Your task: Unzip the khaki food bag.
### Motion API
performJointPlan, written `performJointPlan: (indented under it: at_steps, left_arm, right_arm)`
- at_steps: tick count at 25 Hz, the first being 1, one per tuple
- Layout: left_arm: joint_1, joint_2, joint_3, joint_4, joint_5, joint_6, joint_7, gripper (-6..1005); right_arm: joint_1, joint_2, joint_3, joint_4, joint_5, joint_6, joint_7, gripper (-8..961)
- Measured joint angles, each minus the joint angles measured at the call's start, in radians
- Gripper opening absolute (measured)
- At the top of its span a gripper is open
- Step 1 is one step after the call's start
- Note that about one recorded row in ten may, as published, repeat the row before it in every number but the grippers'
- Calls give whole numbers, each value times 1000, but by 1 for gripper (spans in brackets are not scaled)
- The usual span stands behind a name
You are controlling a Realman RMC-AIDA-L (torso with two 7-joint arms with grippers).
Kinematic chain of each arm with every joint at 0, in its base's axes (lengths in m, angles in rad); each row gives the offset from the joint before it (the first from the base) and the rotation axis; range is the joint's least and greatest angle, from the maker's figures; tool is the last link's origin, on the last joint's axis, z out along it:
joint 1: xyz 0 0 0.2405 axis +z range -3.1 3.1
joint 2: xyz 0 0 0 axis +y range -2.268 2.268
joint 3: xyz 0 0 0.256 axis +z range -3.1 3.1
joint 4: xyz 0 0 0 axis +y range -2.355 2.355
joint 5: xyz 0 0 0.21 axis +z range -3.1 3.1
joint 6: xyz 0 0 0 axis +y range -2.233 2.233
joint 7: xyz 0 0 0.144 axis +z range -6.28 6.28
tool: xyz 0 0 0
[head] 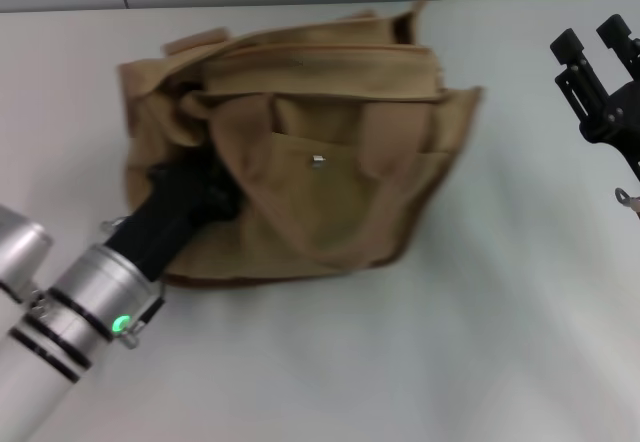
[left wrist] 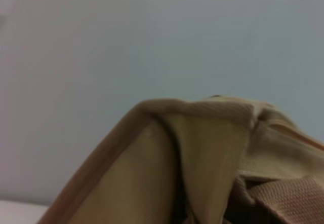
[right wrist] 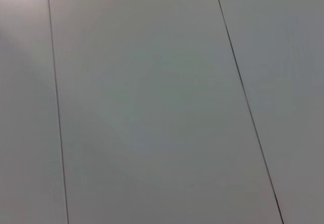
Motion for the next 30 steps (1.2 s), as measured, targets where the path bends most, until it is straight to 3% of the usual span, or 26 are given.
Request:
performJointPlan:
  at_steps: [4,11,18,19,21,23,26,30]
  left_arm:
    - [-53,0,-16,-33,76,-4,0,123]
    - [-46,7,-30,-21,110,68,-48,231]
    - [35,13,-25,329,218,315,-464,441]
    - [35,13,-25,329,218,315,-464,517]
    - [82,17,-26,465,220,409,-558,668]
    - [99,20,-23,517,228,452,-580,744]
    - [133,44,1,600,250,562,-593,859]
    - [162,118,139,627,251,655,-592,859]
  right_arm:
    - [-1,1,1,1,0,8,-2,618]
    - [-4,1,18,4,0,1,2,617]
    - [-7,-8,33,-14,-4,-25,107,622]
    - [-4,-8,33,-24,-4,-22,116,628]
    - [-1,-6,31,-40,-6,-22,123,638]
    - [1,-6,26,-46,-11,-35,134,649]
    - [5,-9,-13,-109,-44,-95,201,665]
    - [25,-17,-187,-308,-140,-237,356,743]
